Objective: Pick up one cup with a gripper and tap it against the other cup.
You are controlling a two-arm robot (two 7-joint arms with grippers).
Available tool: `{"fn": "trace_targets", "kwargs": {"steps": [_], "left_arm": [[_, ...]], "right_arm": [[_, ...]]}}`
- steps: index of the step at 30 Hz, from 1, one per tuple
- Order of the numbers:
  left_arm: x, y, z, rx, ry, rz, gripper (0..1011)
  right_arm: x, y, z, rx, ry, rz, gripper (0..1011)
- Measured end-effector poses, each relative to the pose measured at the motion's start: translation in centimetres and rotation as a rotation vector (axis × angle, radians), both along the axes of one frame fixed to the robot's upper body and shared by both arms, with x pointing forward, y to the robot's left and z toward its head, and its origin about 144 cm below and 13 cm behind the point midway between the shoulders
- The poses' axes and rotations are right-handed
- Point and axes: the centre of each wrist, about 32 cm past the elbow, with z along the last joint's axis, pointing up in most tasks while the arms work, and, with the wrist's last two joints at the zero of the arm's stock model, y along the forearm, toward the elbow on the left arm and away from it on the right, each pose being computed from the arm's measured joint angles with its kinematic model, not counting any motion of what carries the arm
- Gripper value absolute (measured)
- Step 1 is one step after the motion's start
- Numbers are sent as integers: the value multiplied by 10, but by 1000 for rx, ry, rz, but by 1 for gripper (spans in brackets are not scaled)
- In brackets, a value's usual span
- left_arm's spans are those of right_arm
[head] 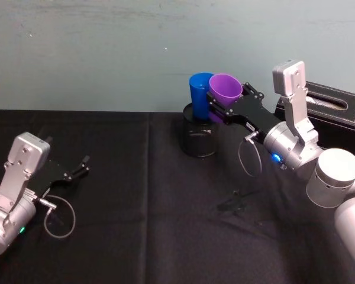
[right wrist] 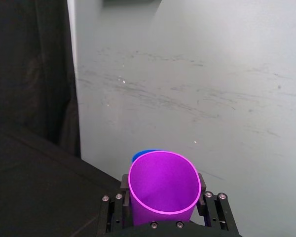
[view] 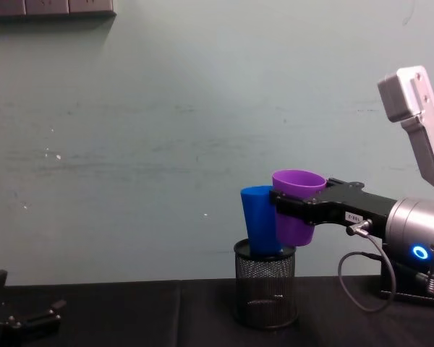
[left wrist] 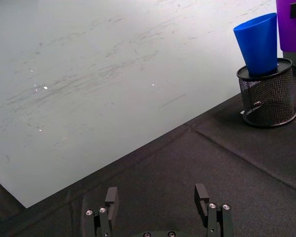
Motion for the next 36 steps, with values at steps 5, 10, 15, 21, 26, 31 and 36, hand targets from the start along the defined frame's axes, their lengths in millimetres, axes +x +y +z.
{"fn": "trace_targets", "kwargs": {"steps": [5, 10, 15, 21, 26, 31, 36], "left_arm": [[0, 0, 0, 0, 0, 0, 1011], [0, 0, 0, 0, 0, 0, 1011], [0, 0, 0, 0, 0, 0, 1012], [0, 0, 0, 0, 0, 0, 1012], [0, 0, 0, 0, 0, 0, 1011], [0, 0, 0, 0, 0, 0, 1011], [0, 0, 0, 0, 0, 0, 1011]], "right_arm": [[2, 0, 1, 0, -4, 5, 739], [3, 0, 1, 0, -6, 5, 739], [3, -1, 1, 0, -7, 4, 739], [1, -2, 2, 3, -2, 3, 739], [-3, -3, 0, 7, 9, 4, 739], [-8, -5, -2, 6, 16, 4, 739], [-14, -8, -2, 6, 18, 3, 739]]}}
